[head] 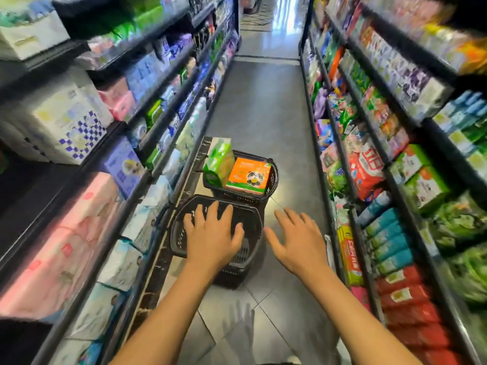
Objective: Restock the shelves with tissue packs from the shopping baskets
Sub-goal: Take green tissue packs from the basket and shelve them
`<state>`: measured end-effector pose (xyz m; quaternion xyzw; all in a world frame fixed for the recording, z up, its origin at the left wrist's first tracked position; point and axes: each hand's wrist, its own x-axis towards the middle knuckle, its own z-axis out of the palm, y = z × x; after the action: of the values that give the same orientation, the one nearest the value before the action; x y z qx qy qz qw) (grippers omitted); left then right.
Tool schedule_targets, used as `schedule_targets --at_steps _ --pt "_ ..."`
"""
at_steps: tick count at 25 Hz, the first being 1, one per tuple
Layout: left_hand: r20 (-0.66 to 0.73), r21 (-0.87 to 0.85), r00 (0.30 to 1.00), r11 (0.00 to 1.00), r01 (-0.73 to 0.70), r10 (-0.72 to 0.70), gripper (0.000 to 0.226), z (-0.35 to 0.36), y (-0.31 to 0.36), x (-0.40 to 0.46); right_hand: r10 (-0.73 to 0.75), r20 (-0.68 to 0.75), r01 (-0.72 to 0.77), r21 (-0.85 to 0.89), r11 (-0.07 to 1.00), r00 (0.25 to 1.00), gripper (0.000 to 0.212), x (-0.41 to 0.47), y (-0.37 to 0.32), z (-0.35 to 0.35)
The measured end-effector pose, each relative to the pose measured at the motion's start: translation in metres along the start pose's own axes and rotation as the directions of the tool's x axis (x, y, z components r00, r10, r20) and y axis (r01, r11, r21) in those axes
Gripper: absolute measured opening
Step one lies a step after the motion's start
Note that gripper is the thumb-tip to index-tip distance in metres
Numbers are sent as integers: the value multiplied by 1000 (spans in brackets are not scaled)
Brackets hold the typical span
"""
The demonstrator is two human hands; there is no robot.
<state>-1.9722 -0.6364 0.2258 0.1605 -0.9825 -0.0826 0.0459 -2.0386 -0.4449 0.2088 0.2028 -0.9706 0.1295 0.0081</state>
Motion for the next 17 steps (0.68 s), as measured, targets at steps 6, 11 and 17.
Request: schedule_targets --at_steps 6,11,17 --pt "27 40 998 997 60 -61 64 28 91 68 -37 62 36 3 999 997 74 62 104 -26" --pt "21 68 995 993 93 -95 62 47 122 138 -93 116 95 -17 995 989 74 150 149 -30" --pt "-19 18 1000 1000 21 -20 56 80 150 278 -43 122 54 -89 995 992 73 280 178 -16"
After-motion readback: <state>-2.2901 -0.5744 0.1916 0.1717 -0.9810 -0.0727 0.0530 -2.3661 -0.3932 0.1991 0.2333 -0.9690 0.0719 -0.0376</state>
